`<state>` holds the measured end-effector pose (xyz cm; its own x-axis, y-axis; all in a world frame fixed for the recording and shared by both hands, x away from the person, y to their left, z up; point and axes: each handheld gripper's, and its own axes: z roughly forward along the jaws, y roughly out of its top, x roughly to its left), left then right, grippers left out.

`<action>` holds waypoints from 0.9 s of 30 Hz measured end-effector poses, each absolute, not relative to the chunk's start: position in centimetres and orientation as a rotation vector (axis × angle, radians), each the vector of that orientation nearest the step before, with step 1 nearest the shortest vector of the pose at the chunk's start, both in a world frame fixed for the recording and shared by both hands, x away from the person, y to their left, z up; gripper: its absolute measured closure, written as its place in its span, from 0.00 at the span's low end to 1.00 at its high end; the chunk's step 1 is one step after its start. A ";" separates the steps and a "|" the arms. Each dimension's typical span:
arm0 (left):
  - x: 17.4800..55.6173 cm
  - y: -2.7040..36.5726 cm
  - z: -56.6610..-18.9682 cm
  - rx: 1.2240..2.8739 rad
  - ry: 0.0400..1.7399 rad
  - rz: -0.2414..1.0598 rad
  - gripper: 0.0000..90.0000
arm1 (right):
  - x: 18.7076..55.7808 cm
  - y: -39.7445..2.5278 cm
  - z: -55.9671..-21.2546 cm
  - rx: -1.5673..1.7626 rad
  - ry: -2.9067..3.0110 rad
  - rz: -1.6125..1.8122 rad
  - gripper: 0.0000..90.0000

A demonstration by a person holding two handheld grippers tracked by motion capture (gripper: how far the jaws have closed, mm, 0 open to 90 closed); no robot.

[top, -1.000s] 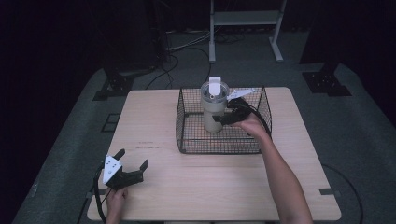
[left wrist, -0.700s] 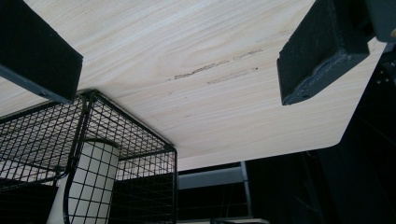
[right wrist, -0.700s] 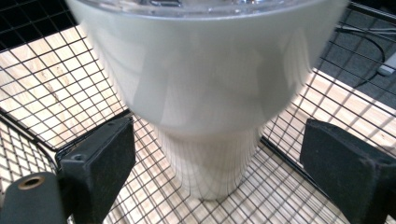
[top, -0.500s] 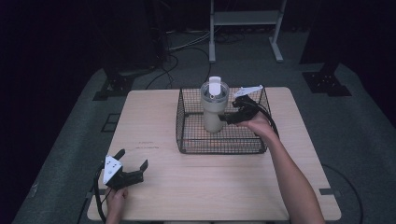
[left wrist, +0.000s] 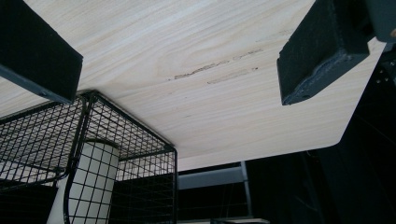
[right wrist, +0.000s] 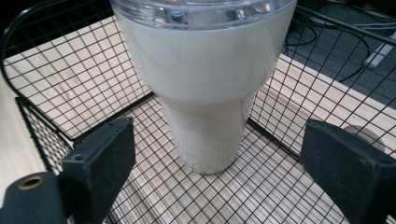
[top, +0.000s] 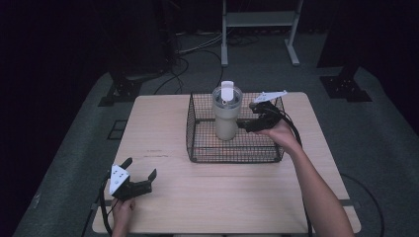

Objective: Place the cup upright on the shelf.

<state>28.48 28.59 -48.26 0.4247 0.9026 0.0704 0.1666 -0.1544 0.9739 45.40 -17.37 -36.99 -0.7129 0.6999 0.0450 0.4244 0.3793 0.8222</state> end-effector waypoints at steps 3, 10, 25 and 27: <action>28.5 28.6 -48.3 1.610 0.959 0.862 0.00 | 45.1 -17.5 -36.8 0.986 2.334 1.263 0.11; 28.5 28.6 -48.3 1.607 0.963 0.861 0.00 | 44.0 -17.7 -36.0 0.957 2.327 1.276 0.11; 28.5 28.6 -48.3 1.606 0.964 0.861 0.00 | 42.2 -19.4 -35.7 0.953 2.332 1.284 0.11; 28.5 28.6 -48.3 1.606 0.965 0.860 0.00 | 41.9 -19.5 -35.6 0.939 2.326 1.294 0.11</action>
